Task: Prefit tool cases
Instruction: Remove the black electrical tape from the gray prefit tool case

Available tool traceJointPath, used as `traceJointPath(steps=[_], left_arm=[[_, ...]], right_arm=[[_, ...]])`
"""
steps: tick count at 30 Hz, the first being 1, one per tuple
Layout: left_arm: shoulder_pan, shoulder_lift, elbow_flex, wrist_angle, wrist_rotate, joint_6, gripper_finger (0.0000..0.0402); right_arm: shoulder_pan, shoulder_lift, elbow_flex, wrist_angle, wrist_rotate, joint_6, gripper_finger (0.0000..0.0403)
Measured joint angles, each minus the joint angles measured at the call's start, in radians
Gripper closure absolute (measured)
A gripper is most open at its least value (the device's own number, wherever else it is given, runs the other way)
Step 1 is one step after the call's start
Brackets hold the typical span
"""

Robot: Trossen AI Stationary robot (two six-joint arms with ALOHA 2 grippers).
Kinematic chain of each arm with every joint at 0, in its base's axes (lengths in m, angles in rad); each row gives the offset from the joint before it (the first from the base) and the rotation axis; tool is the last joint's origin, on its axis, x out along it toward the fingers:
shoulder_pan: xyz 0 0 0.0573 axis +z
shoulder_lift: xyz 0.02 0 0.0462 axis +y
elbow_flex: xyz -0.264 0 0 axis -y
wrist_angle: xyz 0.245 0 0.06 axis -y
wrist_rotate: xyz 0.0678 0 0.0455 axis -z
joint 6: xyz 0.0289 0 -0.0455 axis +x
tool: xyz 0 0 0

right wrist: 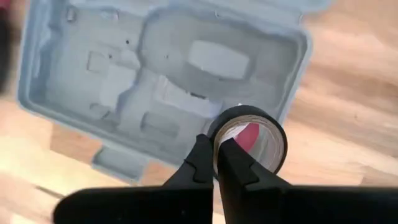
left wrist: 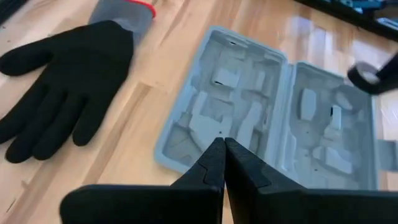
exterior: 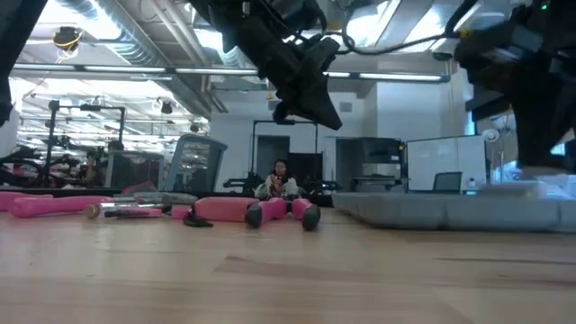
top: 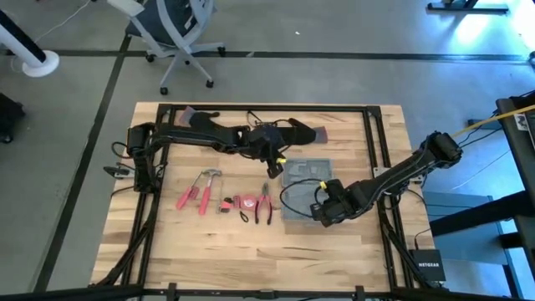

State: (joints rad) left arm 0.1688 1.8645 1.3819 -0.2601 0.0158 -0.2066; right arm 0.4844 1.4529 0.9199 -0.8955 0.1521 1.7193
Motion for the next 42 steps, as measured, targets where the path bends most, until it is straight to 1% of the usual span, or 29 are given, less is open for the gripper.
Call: traceJointPath(steps=[2, 3, 5, 7, 9, 10, 12, 14, 18, 21, 23, 27, 31, 34, 37, 42], left_arm=[[-0.009, 0.0, 0.0, 0.006, 0.0, 0.014, 0.0401], [-0.012, 0.0, 0.0, 0.012, 0.0, 0.025, 0.0402], [-0.022, 0.0, 0.0, 0.013, 0.0, 0.04, 0.0402], [-0.032, 0.0, 0.0, 0.008, 0.0, 0.051, 0.0402], [-0.039, -0.001, 0.0, 0.016, 0.0, 0.064, 0.0401], [-0.04, -0.006, 0.0, 0.017, 0.0, 0.076, 0.0402], [-0.04, -0.016, 0.0, 0.019, 0.004, 0.088, 0.0401], [-0.039, -0.04, 0.0, -0.003, 0.007, 0.098, 0.0401], [-0.036, -0.127, 0.0, 0.0, 0.006, 0.139, 0.0401], [-0.03, -0.211, 0.0, 0.005, -0.006, 0.167, 0.0401], [-0.025, -0.268, 0.0, 0.0, -0.008, 0.167, 0.0402], [-0.024, -0.372, -0.002, -0.036, -0.037, 0.166, 0.0401], [-0.039, -0.432, -0.005, -0.124, -0.107, 0.17, 0.0401], [-0.048, -0.451, -0.005, -0.189, -0.156, 0.165, 0.0401], [-0.064, -0.448, -0.005, -0.248, -0.163, 0.144, 0.0402], [-0.103, -0.447, -0.031, -0.242, -0.163, 0.136, 0.0401]], right_arm=[[-0.005, 0.004, 0.0, -0.03, -0.071, -0.092, 0.0403], [-0.008, 0.011, -0.001, -0.06, -0.087, -0.097, 0.0403], [0.005, 0.007, -0.003, -0.069, -0.054, -0.031, 0.0403], [0.015, -0.023, -0.002, -0.008, 0.001, -0.007, 0.0403], [0.012, -0.034, -0.002, 0.093, 0.049, -0.006, 0.0403], [0.013, -0.031, -0.002, 0.158, 0.089, -0.007, 0.0403], [0.01, -0.025, -0.002, 0.291, 0.171, -0.036, 0.0403], [-0.016, -0.006, 0.001, 0.441, 0.218, -0.083, 0.0403], [-0.095, 0.076, -0.002, 0.659, 0.228, -0.198, 0.0403], [-0.171, 0.149, -0.001, 0.831, 0.166, -0.297, 0.0403], [-0.209, 0.201, 0.013, 0.88, 0.129, -0.342, 0.0403], [-0.255, 0.27, 0.088, 0.849, 0.049, -0.407, 0.0403], [-0.272, 0.333, 0.148, 0.825, 0.0, -0.474, 0.0403], [-0.279, 0.373, 0.195, 0.741, -0.025, -0.495, 0.0403], [-0.278, 0.398, 0.217, 0.679, -0.037, -0.501, 0.0403], [-0.275, 0.397, 0.22, 0.6, -0.061, -0.498, 0.0403]])
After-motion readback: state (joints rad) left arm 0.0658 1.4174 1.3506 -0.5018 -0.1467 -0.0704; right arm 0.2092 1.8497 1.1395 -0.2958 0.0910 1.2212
